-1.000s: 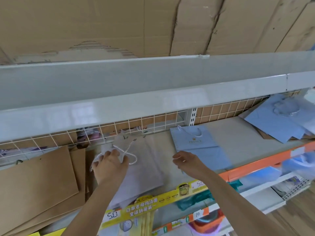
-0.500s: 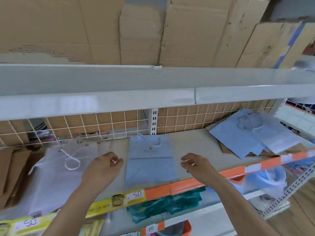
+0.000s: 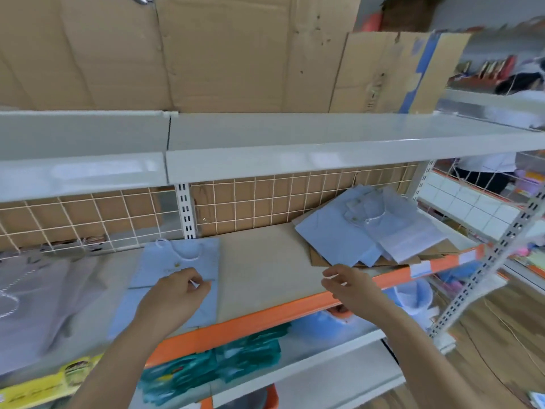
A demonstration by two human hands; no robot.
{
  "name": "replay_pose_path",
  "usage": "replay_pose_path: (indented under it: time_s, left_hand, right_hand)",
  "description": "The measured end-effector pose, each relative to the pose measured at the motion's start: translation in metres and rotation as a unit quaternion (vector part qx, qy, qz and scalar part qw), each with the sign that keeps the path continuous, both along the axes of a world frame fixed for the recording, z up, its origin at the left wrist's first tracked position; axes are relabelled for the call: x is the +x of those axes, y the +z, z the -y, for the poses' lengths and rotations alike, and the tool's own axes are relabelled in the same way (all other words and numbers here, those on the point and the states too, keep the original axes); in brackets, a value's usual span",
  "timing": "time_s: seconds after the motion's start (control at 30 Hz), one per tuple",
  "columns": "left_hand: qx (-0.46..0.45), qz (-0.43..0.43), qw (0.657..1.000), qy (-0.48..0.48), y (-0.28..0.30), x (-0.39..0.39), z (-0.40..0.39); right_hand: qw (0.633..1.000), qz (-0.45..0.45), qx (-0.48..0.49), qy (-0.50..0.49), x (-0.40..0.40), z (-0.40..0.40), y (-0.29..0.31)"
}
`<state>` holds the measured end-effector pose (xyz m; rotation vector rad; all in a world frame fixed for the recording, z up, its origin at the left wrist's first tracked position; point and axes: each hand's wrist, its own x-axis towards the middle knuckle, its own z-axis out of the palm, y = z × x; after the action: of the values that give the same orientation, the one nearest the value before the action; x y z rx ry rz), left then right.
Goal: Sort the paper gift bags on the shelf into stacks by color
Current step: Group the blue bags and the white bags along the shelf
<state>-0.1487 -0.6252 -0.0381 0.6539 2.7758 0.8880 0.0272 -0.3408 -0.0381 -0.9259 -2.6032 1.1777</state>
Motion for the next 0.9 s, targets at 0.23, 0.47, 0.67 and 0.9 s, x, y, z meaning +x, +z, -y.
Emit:
replay_pose_path:
  time_s: [0.23, 0.47, 0.67, 0.9]
  left_hand:
    - [0.003, 0.015, 0.997, -0.077, -0.008, 0.007, -0.108]
    - [-0.002, 0.003, 0.996, -0.087, -0.002, -0.015, -0.213]
    - [-0.047, -0.012, 0.992, -0.12, -0.009, -0.012, -0.278]
    - [-0.097, -0.006, 0.991, -0.087, -0.023, -0.003, -0.329]
  right_hand:
    - [0.999, 0.018, 0.037, -0.032, 0.021, -0.076, -0.006]
    - [0.996, 0.048, 0.053, -0.06, 0.016, -0.157, 0.009]
    - [0.994, 0.064, 0.06, -0.063, 0.011, -0.221, 0.015]
    - [0.995, 0.059, 0.049, -0.055, 0.004, -0.293, 0.006]
